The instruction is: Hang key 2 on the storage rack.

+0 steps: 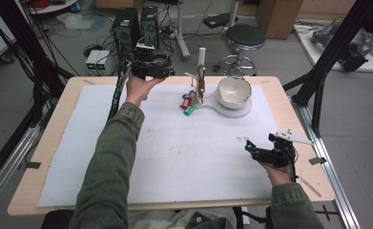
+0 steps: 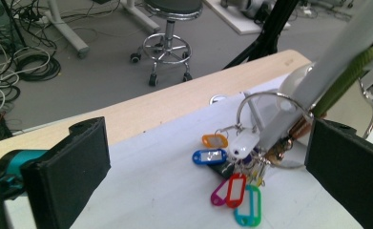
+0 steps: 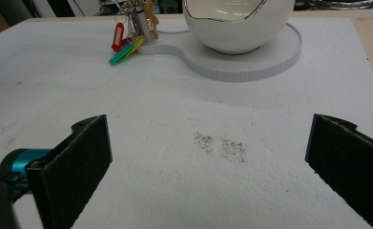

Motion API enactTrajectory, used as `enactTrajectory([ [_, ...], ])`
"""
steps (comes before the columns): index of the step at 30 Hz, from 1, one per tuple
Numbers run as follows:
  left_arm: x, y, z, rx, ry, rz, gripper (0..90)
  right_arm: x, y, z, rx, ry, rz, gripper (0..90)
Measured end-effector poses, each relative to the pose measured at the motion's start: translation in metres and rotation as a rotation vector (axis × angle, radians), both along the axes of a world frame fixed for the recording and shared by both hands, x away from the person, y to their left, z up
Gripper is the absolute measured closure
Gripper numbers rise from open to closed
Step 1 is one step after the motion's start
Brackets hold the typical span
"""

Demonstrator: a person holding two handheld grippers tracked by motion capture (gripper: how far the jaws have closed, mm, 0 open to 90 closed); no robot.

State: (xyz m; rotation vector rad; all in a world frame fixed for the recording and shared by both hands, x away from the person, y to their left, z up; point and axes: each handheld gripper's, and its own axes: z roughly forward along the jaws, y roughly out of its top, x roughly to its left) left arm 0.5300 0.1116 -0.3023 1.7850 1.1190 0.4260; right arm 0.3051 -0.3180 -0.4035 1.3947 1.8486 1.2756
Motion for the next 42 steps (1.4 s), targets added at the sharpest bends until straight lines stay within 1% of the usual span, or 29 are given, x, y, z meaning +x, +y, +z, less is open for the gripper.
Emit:
enactTrajectory([
  [3, -0.005, 0.002, 0.0, -0.006, 0.004, -0.008, 1.6, -0.001, 0.0, 0.0, 0.004, 0.006, -0.004, 1.0],
  [8, -0.014, 0.004, 0.002, 0.02, -0.01, -0.01, 1.6, -0.001, 0.0, 0.0, 0.003, 0.005, -0.004, 1.0],
  [10, -0.017, 0.006, 0.001, 0.039, -0.016, -0.01, 1.6, -0.001, 0.0, 0.0, 0.002, 0.004, -0.002, 1.0],
  [12, -0.019, 0.009, -0.002, 0.043, -0.009, -0.013, 1.7, 0.0, 0.0, 0.0, 0.001, 0.003, -0.002, 1.0],
  [16, -0.024, 0.017, -0.011, 0.034, -0.005, 0.007, 1.6, 0.0, 0.0, 0.0, -0.002, 0.001, -0.003, 0.9],
  [17, -0.025, 0.019, -0.011, 0.04, -0.004, 0.005, 1.6, 0.0, 0.0, 0.0, -0.002, 0.002, -0.004, 1.0],
  [21, -0.033, 0.026, -0.017, 0.023, -0.002, 0.012, 1.6, 0.0, 0.001, 0.0, -0.006, 0.007, -0.005, 1.0],
  [22, -0.034, 0.028, -0.018, 0.023, 0.0, 0.007, 1.6, 0.0, 0.001, -0.001, -0.008, 0.008, -0.005, 1.0],
  [23, -0.036, 0.03, -0.019, 0.012, -0.002, 0.006, 1.6, 0.0, 0.001, -0.001, -0.008, 0.009, -0.006, 1.0],
  [25, -0.04, 0.034, -0.019, 0.012, -0.008, 0.016, 1.6, 0.0, 0.001, -0.001, -0.009, 0.008, -0.006, 1.0],
  [30, -0.049, 0.044, -0.02, 0.015, -0.012, 0.02, 1.7, 0.0, 0.001, -0.001, -0.01, 0.011, -0.005, 1.0],
  [34, -0.055, 0.055, -0.026, 0.006, -0.008, 0.037, 1.6, 0.001, 0.001, -0.001, -0.008, 0.012, -0.005, 1.0],
  [37, -0.06, 0.062, -0.028, -0.001, -0.006, 0.051, 1.7, 0.001, 0.001, -0.001, -0.002, 0.014, -0.006, 1.0],
  [39, -0.062, 0.066, -0.029, -0.004, -0.008, 0.057, 1.7, 0.001, 0.0, -0.001, -0.007, 0.01, -0.007, 1.0],
  [42, -0.066, 0.072, -0.032, -0.002, -0.002, 0.057, 1.7, 0.001, 0.001, -0.001, -0.009, 0.013, -0.009, 0.9],
])
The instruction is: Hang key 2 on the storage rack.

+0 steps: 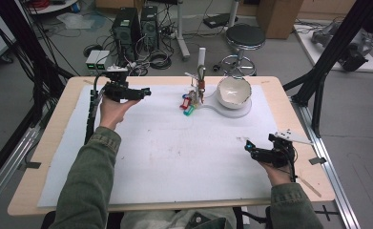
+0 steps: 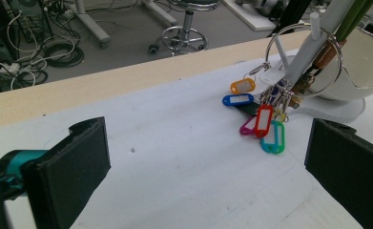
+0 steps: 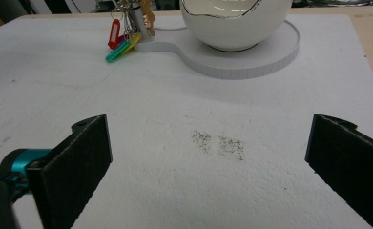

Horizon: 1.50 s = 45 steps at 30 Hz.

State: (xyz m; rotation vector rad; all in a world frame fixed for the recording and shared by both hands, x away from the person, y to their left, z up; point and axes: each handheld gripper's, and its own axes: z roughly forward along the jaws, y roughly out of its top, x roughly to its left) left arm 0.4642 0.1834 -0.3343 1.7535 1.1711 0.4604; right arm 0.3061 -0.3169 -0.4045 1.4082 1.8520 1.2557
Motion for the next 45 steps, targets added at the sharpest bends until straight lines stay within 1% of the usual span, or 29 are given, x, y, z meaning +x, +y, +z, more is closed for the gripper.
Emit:
enactTrajectory([
  [3, -0.003, 0.004, -0.005, 0.011, 0.022, 0.011, 1.6, 0.0, 0.0, 0.0, 0.001, 0.003, -0.003, 1.0],
  [6, -0.008, 0.007, -0.008, 0.025, 0.032, 0.018, 1.6, 0.0, 0.0, 0.0, 0.0, 0.003, -0.002, 1.0],
  [7, -0.009, 0.008, -0.009, 0.036, 0.036, 0.013, 1.6, 0.0, 0.0, 0.0, -0.001, 0.003, -0.002, 1.0],
  [8, -0.011, 0.008, -0.009, 0.035, 0.033, 0.016, 1.6, 0.001, 0.0, 0.0, 0.0, 0.004, -0.002, 1.0],
  [11, -0.017, 0.011, -0.01, 0.05, 0.03, 0.014, 1.6, 0.001, 0.001, 0.0, 0.001, 0.005, 0.0, 0.9],
  [12, -0.019, 0.012, -0.011, 0.042, 0.03, 0.017, 1.6, 0.001, 0.001, 0.0, -0.001, 0.003, 0.001, 1.0],
  [15, -0.026, 0.017, -0.013, 0.033, 0.018, 0.021, 1.6, 0.0, 0.001, 0.0, 0.0, 0.004, 0.0, 1.0],
  [17, -0.033, 0.021, -0.016, 0.013, 0.009, 0.031, 1.6, 0.0, 0.001, 0.0, 0.002, 0.004, 0.0, 0.9],
  [22, -0.049, 0.031, -0.025, -0.005, -0.006, 0.042, 1.6, 0.001, 0.001, -0.001, -0.003, 0.003, -0.001, 1.0],
  [24, -0.054, 0.033, -0.029, -0.003, -0.008, 0.044, 1.6, 0.002, 0.002, -0.001, -0.004, 0.005, -0.003, 1.0],
  [27, -0.062, 0.037, -0.036, -0.012, -0.012, 0.04, 1.6, 0.003, 0.003, -0.002, -0.01, 0.008, -0.003, 1.0],
  [30, -0.069, 0.04, -0.042, -0.007, -0.014, 0.042, 1.6, 0.003, 0.003, -0.002, -0.009, 0.01, -0.007, 1.0],
  [35, -0.081, 0.045, -0.047, -0.009, -0.026, 0.047, 1.6, 0.003, 0.003, -0.002, -0.008, 0.013, -0.012, 1.0],
  [36, -0.083, 0.047, -0.047, -0.009, -0.032, 0.048, 1.6, 0.003, 0.003, -0.002, -0.009, 0.012, -0.013, 1.0],
  [38, -0.088, 0.051, -0.047, -0.023, -0.043, 0.049, 1.6, 0.003, 0.003, -0.002, -0.014, 0.01, -0.015, 1.0],
  [40, -0.095, 0.054, -0.046, -0.028, -0.073, 0.048, 1.6, 0.003, 0.003, -0.002, -0.013, 0.011, -0.018, 0.9],
  [41, -0.098, 0.055, -0.046, -0.039, -0.088, 0.047, 1.6, 0.003, 0.003, -0.002, -0.015, 0.009, -0.02, 0.9],
  [43, -0.103, 0.058, -0.046, -0.047, -0.102, 0.045, 1.6, 0.002, 0.003, -0.002, -0.014, 0.009, -0.022, 1.0],
  [45, -0.108, 0.062, -0.048, -0.045, -0.106, 0.045, 1.6, 0.003, 0.003, -0.002, -0.016, 0.005, -0.022, 1.0],
])
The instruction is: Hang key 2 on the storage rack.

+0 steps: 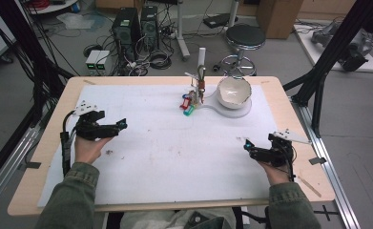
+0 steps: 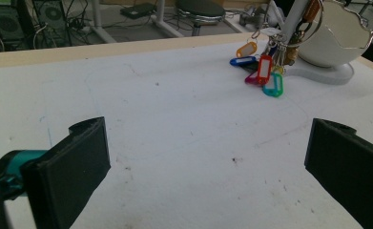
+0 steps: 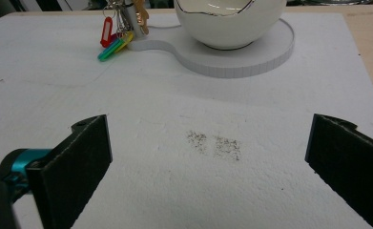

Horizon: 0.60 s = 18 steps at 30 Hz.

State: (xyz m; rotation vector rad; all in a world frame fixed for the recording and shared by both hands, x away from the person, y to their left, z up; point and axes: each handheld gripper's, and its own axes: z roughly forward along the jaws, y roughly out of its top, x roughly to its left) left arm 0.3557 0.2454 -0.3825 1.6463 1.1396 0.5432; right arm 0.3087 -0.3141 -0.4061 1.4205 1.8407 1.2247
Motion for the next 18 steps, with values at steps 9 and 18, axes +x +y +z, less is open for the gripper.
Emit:
enactTrajectory([
  [9, -0.021, 0.019, -0.008, -0.043, -0.065, 0.051, 1.6, -0.003, 0.0, 0.001, -0.016, -0.014, -0.01, 0.9],
  [18, -0.046, 0.038, -0.026, -0.079, -0.087, 0.143, 1.7, 0.001, 0.004, -0.002, -0.061, -0.013, -0.023, 0.9],
])
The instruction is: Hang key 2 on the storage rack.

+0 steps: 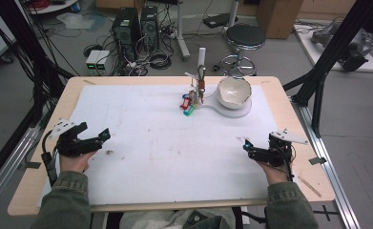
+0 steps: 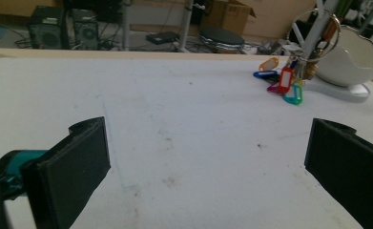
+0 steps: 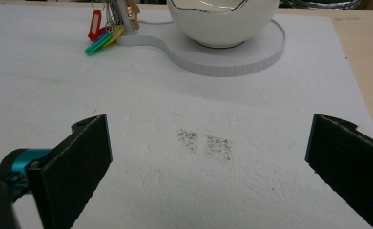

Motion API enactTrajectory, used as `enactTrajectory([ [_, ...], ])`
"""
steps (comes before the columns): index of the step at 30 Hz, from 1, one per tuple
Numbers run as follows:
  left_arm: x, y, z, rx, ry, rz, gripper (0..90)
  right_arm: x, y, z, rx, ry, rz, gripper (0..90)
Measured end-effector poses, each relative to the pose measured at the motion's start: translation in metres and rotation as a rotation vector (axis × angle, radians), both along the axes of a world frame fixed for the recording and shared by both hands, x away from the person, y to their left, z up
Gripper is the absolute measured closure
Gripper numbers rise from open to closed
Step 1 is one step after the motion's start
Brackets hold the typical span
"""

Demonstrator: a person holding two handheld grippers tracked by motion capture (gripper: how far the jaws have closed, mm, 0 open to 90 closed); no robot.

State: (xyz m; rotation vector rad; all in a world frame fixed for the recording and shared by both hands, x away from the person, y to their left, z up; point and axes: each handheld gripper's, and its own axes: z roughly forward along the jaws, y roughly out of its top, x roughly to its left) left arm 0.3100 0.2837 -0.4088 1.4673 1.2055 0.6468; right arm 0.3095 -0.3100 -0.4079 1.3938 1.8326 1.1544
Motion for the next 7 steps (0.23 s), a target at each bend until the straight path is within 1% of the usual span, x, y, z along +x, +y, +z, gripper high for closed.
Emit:
enactTrajectory([
  [1, -0.0018, 0.0005, -0.0015, 0.001, 0.006, 0.005, 1.6, 0.0001, 0.0001, 0.0002, -0.001, 0.0, -0.003, 0.9],
  [3, -0.0042, 0.0019, -0.0019, 0.026, 0.011, 0.019, 1.6, 0.0002, 0.0001, 0.0003, -0.001, -0.002, -0.005, 1.0],
  [6, -0.0049, 0.0037, -0.0022, 0.012, 0.005, 0.033, 1.6, 0.0004, 0.0003, 0.0001, -0.001, 0.0, -0.005, 0.9],
  [7, -0.0045, 0.0043, -0.0025, 0.018, 0.011, 0.034, 1.6, 0.0002, 0.0006, 0.0001, -0.001, 0.002, -0.003, 0.9],
])
